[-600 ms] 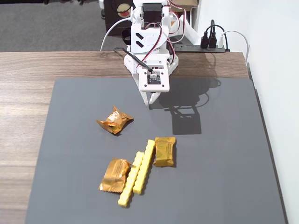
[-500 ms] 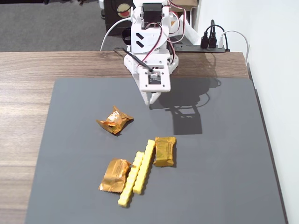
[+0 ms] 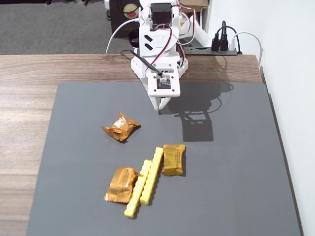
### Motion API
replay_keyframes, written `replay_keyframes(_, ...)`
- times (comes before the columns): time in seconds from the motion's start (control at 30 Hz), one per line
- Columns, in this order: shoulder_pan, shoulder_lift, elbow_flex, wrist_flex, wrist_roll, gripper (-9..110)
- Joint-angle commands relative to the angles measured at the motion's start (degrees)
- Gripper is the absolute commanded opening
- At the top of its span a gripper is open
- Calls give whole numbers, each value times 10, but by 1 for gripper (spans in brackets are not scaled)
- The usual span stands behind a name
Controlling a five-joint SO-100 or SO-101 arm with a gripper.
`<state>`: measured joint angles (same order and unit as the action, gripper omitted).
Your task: Grab a fry
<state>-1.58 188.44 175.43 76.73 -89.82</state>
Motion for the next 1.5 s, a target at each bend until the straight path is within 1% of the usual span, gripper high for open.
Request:
replay_keyframes(0.0, 1, -30, -27, -11, 10, 1)
replay_keyframes(0.37, 64, -234, -164, -88, 41, 0)
replay_keyframes(0.67, 101, -479, -331, -121, 72, 0)
replay_keyframes(0.97, 99, -639, -442, -140, 98, 0)
replay_keyframes(1.47, 86, -874, -595, -172, 97, 0)
